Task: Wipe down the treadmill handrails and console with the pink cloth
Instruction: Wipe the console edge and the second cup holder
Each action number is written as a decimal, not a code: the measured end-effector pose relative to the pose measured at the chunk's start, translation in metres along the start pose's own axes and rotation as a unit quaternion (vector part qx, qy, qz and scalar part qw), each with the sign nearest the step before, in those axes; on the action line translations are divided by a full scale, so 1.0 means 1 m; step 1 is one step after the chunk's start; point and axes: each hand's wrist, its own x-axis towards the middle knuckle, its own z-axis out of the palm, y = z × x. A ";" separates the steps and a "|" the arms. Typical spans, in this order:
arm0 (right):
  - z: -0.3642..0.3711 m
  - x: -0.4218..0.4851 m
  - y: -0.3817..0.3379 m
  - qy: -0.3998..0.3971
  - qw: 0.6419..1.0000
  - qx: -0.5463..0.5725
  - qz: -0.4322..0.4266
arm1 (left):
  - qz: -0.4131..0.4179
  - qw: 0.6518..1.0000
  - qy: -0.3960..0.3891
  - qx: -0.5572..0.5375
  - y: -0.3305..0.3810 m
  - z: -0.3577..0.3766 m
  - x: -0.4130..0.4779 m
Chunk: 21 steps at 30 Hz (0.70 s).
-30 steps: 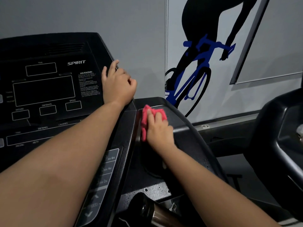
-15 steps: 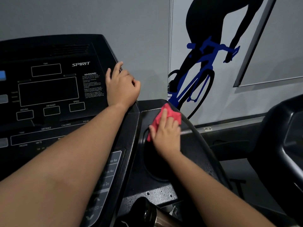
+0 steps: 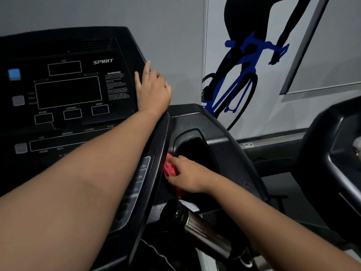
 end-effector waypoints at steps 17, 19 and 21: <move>0.011 0.038 0.005 0.110 0.985 0.086 0.100 | -0.003 0.988 -0.076 -0.136 -0.007 -0.013 -0.089; 0.015 0.036 0.003 0.108 0.987 0.074 0.097 | -0.008 0.988 -0.070 -0.141 -0.005 -0.014 -0.089; 0.019 0.025 0.002 0.099 0.992 0.040 0.074 | -0.009 0.987 -0.070 -0.143 -0.005 -0.015 -0.090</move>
